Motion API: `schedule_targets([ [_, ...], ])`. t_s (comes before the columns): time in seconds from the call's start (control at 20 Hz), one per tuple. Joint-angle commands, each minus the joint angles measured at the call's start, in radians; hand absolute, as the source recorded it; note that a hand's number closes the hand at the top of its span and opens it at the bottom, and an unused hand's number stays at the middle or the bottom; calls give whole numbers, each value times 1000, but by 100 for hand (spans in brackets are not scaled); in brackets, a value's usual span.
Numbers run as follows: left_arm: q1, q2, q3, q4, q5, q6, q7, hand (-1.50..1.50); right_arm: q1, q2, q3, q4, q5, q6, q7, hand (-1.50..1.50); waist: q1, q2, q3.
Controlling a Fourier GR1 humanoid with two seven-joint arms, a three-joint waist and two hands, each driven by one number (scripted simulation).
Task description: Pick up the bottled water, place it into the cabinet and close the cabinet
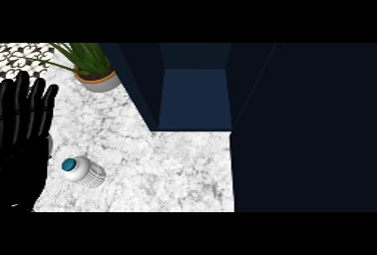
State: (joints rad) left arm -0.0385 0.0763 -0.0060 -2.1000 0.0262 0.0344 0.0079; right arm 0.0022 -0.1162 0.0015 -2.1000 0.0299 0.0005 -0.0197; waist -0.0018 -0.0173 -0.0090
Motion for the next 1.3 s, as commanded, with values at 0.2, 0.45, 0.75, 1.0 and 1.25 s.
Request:
schedule_targets([
  [0.2,116,45,189,-69,-59,90,23,-150,135,27,28,-195,-89,37,31,-150,0,11,9],
  [0.45,273,-68,148,-102,14,133,174,-150,267,25,88,-192,-202,92,188,-150,3,12,9],
  [0.75,336,-76,24,-252,-88,222,276,-150,439,-1,80,-404,-279,124,265,-150,-5,14,9],
  [1.0,486,-76,-121,-295,-172,307,229,-150,501,18,126,-429,-251,137,243,-150,-1,13,9],
  [1.25,515,-76,-95,-213,-142,311,151,-150,643,33,205,-528,-209,146,217,-150,-9,11,8],
])
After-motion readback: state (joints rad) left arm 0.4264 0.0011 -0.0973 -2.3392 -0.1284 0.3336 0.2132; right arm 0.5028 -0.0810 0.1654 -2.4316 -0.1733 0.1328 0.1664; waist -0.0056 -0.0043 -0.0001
